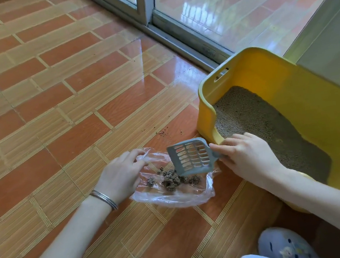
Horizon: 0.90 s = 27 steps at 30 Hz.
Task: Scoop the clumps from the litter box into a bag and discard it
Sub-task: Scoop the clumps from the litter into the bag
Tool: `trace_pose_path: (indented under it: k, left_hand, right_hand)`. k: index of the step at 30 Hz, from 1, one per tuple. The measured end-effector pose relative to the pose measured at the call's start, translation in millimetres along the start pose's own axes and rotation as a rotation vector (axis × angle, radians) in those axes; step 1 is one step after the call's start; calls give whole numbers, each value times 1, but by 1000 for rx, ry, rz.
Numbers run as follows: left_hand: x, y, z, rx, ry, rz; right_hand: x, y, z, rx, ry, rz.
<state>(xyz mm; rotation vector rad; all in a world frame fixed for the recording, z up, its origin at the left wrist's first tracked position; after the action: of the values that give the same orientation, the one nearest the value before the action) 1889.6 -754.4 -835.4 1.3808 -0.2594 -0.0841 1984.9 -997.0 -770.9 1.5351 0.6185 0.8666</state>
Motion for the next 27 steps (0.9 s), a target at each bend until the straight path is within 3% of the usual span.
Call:
trace_pose_path:
  k: [4,9,13,16,22,27]
  left_hand:
    - [20,14,15,-23,-52,51]
    - [64,31,60,-31,-235,130]
    - [102,29,104,-34,-387,182]
    - [128,15,131,-45,-453,135]
    - [167,-12,148,30,-394,-22]
    - [169,-29,143,35,-356,-80]
  right_hand:
    - [-30,34,30,220,-380,-129]
    - [-74,72,81,415,-612,-121]
    - [-109,74,128,404,-814,-88]
    - [-129,55,166,227,-948,-241]
    - [-142,1,217,30,-996,-558]
    - [-129,-33,235,129,-1067,-586]
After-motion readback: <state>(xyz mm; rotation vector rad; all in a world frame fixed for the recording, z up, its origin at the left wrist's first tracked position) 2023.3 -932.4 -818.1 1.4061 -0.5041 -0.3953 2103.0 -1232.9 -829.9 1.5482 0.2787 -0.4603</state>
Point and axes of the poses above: each hand's wrist, its own x-axis towards the middle knuckle, its own y-axis out of the back of the hand, z = x × y, the point moved 4 cm from there along x, towards the middle knuckle
